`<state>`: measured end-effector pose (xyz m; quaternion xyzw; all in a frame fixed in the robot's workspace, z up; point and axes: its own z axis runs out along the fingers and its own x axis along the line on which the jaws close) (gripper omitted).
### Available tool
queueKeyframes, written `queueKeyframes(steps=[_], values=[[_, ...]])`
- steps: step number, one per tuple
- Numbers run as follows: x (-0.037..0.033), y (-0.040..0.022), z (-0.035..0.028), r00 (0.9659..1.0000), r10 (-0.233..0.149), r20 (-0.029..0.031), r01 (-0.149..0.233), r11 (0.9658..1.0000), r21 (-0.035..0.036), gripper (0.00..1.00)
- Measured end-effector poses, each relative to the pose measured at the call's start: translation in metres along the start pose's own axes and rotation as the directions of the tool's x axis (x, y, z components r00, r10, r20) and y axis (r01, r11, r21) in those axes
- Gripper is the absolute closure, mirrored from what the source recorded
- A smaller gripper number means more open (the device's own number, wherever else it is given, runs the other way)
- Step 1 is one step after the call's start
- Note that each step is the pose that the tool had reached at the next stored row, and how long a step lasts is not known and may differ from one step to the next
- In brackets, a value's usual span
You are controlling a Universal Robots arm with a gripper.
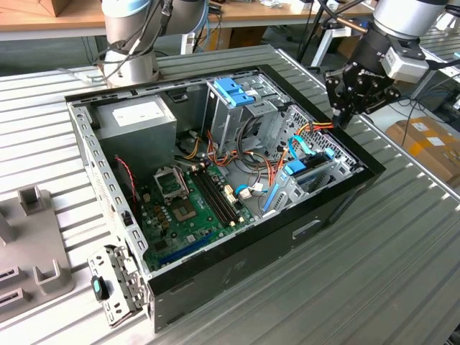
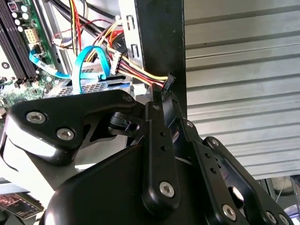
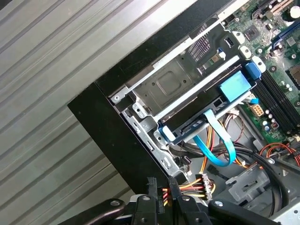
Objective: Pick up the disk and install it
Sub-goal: 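Insert the second disk wire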
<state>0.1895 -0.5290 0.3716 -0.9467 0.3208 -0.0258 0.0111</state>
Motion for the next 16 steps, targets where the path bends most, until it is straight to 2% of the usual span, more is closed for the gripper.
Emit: queueKeyframes(steps=[4,7,10,16], values=[[0.0032,-0.0031,0.0011,1.0,0.0,-0.0001,0.0,1.0,-0.0001,0.76],[0.0016,-0.0054,0.003,1.0,0.001,0.0,-0.001,1.0,-0.0001,0.76],[0.0034,-0.0084,0.0042,1.0,0.001,-0.0001,-0.001,1.0,-0.0001,0.76],[0.0034,-0.0086,0.0054,1.0,0.001,-0.0002,-0.001,1.0,-0.0002,0.76]])
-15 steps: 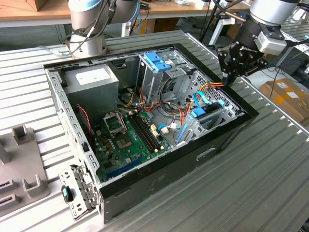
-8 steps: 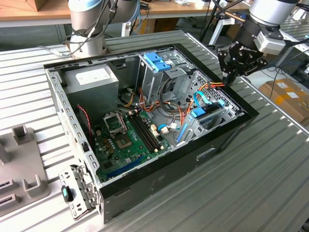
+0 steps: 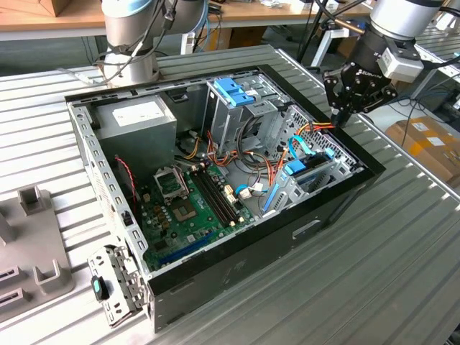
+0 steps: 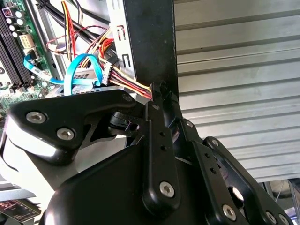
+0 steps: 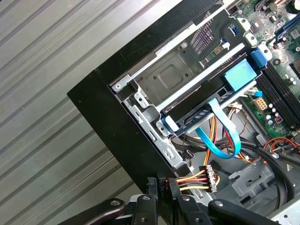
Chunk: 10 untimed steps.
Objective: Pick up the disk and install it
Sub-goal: 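Insert the second disk wire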
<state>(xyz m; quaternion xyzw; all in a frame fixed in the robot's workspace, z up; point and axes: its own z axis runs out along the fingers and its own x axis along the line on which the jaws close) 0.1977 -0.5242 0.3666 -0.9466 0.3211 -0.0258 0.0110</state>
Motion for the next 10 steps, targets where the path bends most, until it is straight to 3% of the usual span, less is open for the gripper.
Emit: queueKeyframes(steps=[7,8,10], values=[[0.0,0.0,0.0001,1.0,0.0,0.0,0.0,1.0,0.0,0.76],[0.0,0.0,0.0001,1.0,0.0,0.0,0.0,1.0,-0.0001,0.84],[0.0,0.0,0.0001,1.0,0.0,0.0,0.0,1.0,0.0,0.84]])
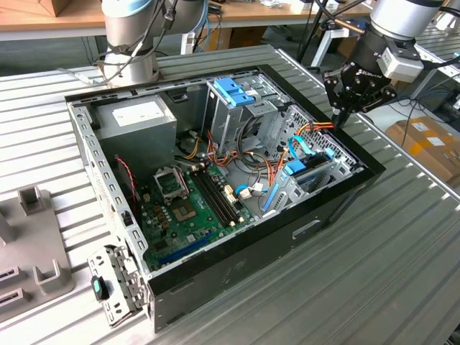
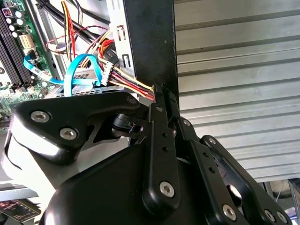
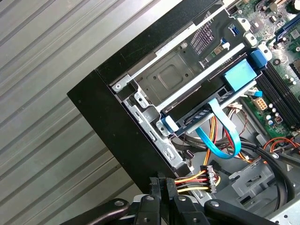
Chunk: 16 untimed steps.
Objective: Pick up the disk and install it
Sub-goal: 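Insert the second disk wire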
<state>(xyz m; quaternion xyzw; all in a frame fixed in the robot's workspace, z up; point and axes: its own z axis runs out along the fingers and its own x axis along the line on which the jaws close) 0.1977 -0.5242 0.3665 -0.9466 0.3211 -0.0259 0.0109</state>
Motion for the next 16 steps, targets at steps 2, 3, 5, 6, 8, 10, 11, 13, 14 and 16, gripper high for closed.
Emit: queueKeyframes(steps=[2,3,5,6,8,10,11,13,14,16], values=[[0.0,0.0,0.0001,1.0,0.0,0.0001,0.0,1.0,0.0001,0.84],[0.0,0.0,0.0001,1.0,0.0,0.0001,0.0,1.0,0.0001,0.84],[0.0,0.0,0.0001,1.0,0.0,0.0001,0.0,1.0,0.0,0.84],[0.0,0.0,0.0001,1.0,0.0,0.0001,0.0,1.0,0.0,0.84],[0.0,0.0,-0.0002,1.0,0.0,0.0003,0.0,1.0,0.0003,0.84],[0.0001,-0.0001,-0.0029,1.0,0.0,0.0001,0.0,1.0,0.0001,0.84],[0.0002,-0.0002,-0.0052,1.0,0.0,0.0002,0.0,1.0,0.0002,0.84],[0.0004,-0.0003,-0.0084,1.0,0.0,0.0002,0.0,1.0,0.0003,0.84],[0.0004,-0.0003,-0.0085,1.0,0.0,0.0003,0.0,1.0,0.0003,0.84],[0.0003,-0.0003,-0.0089,1.0,0.0,0.0001,0.0,1.0,0.0001,0.84]])
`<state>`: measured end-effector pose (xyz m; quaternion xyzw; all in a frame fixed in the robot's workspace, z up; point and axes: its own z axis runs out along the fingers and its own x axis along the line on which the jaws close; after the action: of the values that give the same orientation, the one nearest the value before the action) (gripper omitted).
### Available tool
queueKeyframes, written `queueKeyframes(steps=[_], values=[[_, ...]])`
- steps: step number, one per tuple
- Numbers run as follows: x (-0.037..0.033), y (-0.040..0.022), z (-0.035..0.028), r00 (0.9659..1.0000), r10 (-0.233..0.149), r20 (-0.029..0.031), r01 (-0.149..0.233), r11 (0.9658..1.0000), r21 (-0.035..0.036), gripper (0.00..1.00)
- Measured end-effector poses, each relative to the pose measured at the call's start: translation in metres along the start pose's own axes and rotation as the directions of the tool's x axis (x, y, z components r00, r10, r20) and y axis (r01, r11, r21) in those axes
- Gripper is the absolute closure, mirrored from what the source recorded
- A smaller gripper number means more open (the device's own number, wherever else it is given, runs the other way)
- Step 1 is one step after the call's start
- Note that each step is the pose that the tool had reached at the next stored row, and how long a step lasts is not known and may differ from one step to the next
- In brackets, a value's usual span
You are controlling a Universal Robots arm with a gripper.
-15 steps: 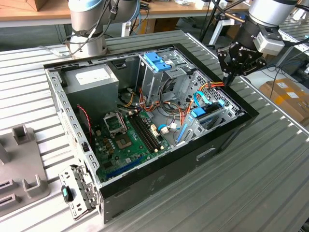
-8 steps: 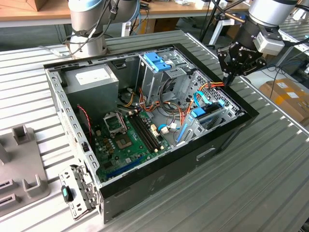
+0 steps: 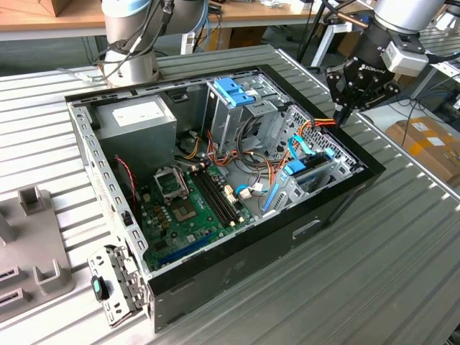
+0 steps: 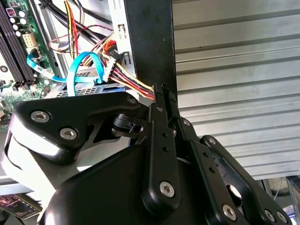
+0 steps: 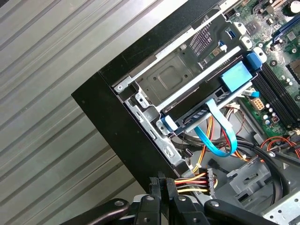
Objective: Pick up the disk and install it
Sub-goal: 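Insert the second disk wire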
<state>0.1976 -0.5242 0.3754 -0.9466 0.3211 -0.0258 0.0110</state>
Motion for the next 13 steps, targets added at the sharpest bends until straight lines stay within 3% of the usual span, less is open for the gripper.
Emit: queueKeyframes(steps=[5,13], values=[[-0.0057,0.0044,-0.0003,1.0,0.0,-0.0001,0.0,1.0,0.0,0.84],[-0.0338,0.0259,-0.0011,1.0,0.0,0.0,0.0,1.0,0.0,0.84]])
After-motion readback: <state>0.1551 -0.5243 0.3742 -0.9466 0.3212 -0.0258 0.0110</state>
